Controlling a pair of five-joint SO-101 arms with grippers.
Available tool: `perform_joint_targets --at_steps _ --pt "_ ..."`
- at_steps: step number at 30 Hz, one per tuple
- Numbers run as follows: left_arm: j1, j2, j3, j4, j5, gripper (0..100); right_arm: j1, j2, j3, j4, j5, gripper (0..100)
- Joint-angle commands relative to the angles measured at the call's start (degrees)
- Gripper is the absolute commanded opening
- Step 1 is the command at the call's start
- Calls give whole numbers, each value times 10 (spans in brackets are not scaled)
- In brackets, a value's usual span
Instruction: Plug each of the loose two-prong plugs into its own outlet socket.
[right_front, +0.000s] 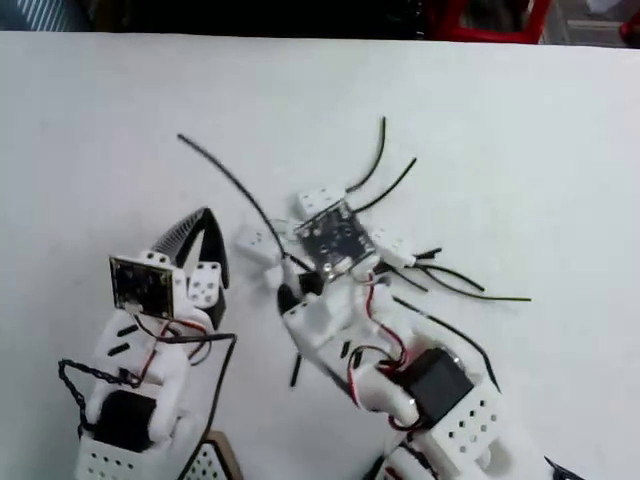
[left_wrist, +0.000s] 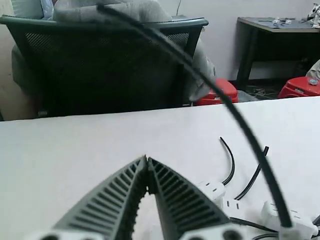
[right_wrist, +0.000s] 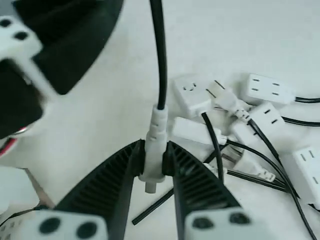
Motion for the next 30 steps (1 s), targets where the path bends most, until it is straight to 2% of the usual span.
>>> perform_joint_targets --at_steps 1,8,12,18,30 --pt "13 -5 13 -61 4 24 -44 -8 -4 -13 -5 16" --pt "25 -5 7 -79 4 24 -60 -8 -4 -14 -5 16" --pt "79 -5 -15 -47 -5 24 -60 -8 -4 -14 -5 16" --pt "170 -6 -41 24 -140 24 -60 -8 -4 -12 -5 16" --pt "180 -6 -63 62 -134 24 -58 -7 15 -14 -5 16"
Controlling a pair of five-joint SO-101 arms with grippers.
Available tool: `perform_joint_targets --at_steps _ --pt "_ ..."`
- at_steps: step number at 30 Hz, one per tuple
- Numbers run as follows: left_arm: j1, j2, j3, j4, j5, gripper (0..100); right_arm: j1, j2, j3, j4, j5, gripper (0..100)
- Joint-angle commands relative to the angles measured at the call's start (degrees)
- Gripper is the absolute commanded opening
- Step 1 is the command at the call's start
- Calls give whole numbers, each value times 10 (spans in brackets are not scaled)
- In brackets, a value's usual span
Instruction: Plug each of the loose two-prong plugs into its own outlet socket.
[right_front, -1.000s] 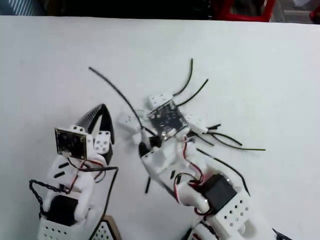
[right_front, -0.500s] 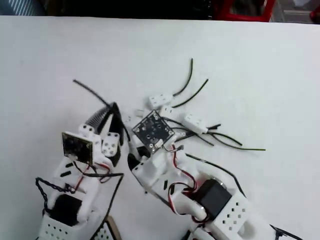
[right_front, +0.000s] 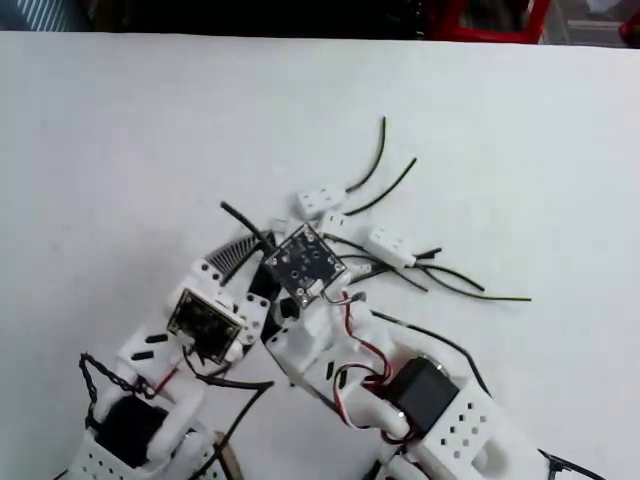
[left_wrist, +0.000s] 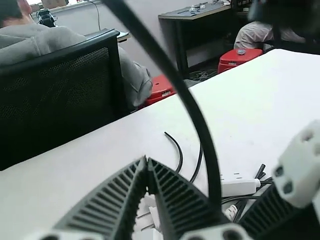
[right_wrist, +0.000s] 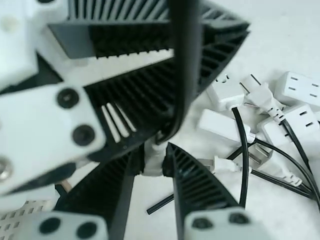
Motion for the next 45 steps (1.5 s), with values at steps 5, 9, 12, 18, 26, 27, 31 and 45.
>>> perform_joint_targets --at_steps 5,9,12,18,26,27,31,45 --pt "0 -3 -28 28 -6 24 30 -7 -4 -28 -4 16" --pt "-62 0 -11 40 -6 50 121 -3 4 -70 -36 16" --pt "-102 0 16 75 -6 151 172 -3 43 -131 -57 16" --pt "-139 1 53 82 -70 183 231 -3 144 -286 -61 16" --pt "-122 1 61 84 -122 208 256 -2 165 -317 -60 16" --pt "-123 6 61 85 -123 210 256 -2 165 -317 -60 16" --pt "-124 70 34 80 -123 211 256 -2 165 -317 -60 16" --pt "-79 584 -253 125 -203 212 258 72 168 -361 -58 16"
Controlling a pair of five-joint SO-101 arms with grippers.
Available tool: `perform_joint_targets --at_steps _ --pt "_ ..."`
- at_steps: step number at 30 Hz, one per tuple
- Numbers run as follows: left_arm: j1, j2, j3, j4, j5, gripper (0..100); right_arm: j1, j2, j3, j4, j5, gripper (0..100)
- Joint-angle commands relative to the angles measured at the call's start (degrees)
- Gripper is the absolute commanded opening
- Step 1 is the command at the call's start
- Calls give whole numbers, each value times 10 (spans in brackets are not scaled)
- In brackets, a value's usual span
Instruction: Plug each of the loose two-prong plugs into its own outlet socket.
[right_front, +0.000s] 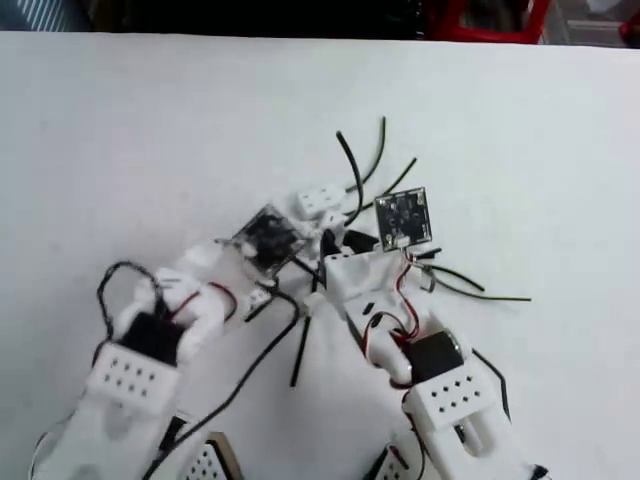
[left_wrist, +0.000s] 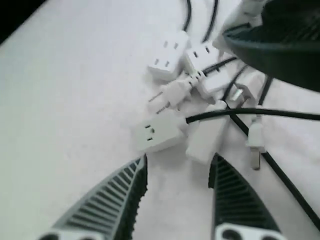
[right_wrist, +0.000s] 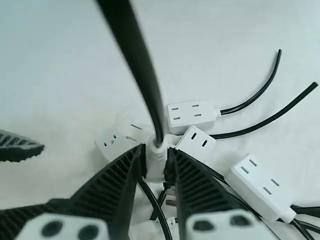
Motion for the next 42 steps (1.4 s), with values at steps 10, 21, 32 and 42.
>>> perform_joint_targets --at_steps 10,21,32,42 --pt "27 418 -190 -34 -58 212 5 94 -22 -58 -2 16" --pt "46 582 -287 -33 -55 174 5 96 -18 -57 -1 16" --pt "37 536 -287 79 -34 21 21 96 -18 -57 -2 16" --pt "-56 364 -265 201 11 24 19 97 -18 -57 -4 16"
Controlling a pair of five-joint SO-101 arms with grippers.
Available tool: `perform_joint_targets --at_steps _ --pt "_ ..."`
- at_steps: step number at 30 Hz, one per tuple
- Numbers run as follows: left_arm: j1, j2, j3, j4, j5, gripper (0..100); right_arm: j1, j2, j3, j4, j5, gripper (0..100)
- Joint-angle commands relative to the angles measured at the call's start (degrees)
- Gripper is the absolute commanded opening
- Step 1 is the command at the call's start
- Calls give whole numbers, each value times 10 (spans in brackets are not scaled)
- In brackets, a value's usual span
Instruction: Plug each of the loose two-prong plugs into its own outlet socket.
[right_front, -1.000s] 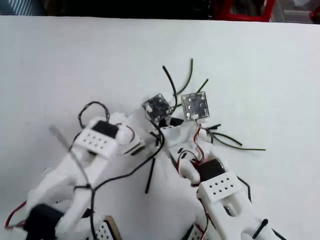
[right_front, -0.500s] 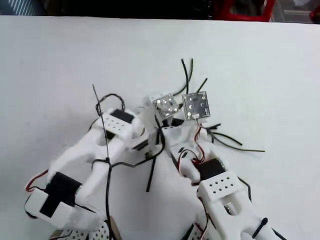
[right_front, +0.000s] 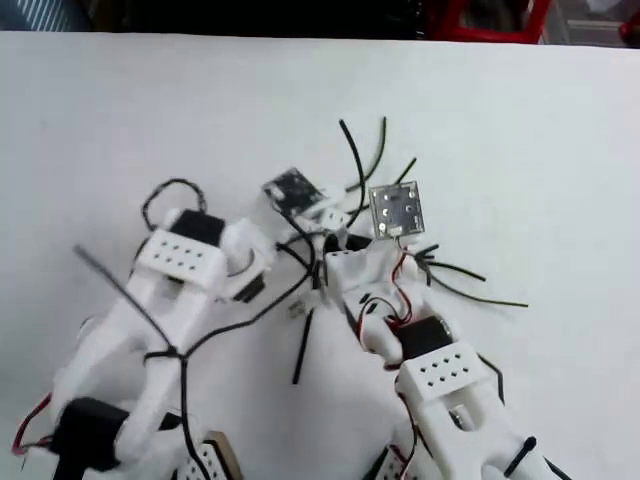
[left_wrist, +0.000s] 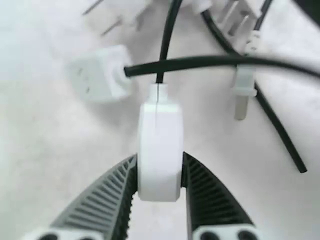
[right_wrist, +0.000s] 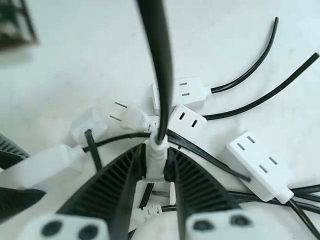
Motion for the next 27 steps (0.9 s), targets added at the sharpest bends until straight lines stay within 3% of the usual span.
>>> perform_joint_targets --at_steps 1,6,12,20,27 --pt "-25 -54 18 20 5 24 2 -1 -18 -13 -3 16" --pt "-25 -15 69 -40 5 55 2 -1 -18 -13 -4 16" --pt "-32 52 73 -63 16 251 2 -1 -18 -13 -4 16" --pt "-138 66 -29 -56 23 260 2 -1 -18 -13 -4 16" --pt "-153 157 -47 -95 21 260 2 0 -18 -13 -4 16"
